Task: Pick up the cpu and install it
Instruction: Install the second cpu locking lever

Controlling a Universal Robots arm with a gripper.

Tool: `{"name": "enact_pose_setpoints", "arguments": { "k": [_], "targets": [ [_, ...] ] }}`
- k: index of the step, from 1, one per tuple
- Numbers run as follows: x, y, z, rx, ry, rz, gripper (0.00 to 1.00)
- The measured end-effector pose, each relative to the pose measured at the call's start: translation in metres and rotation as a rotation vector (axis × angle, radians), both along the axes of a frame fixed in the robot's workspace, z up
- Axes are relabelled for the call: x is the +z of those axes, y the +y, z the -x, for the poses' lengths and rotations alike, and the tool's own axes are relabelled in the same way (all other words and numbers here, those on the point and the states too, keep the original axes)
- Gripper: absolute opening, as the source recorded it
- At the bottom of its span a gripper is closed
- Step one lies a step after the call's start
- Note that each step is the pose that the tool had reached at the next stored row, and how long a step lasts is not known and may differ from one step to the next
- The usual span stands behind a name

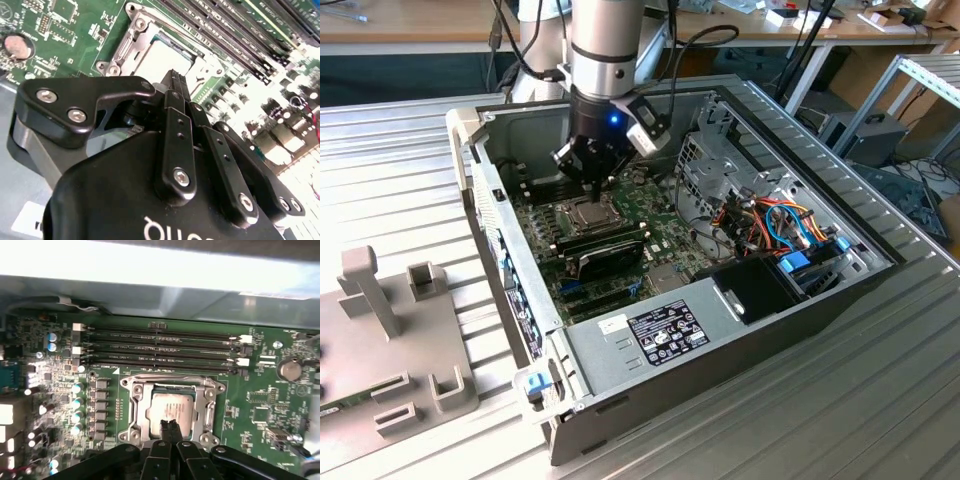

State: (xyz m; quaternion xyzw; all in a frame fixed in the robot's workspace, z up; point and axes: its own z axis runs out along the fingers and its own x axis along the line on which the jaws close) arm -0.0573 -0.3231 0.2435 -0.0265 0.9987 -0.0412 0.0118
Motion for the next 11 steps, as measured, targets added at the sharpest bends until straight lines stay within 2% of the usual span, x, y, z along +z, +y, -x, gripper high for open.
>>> {"name": "enact_pose_setpoints", "arguments": {
  "k": [3,11],
  "targets": [
    [0.0072,0.0,-0.0001,0.0,0.0003,0.0,0.11],
    [0.0074,0.0,-0.0001,0.0,0.0002,0.0,0.11]
  ]
}}
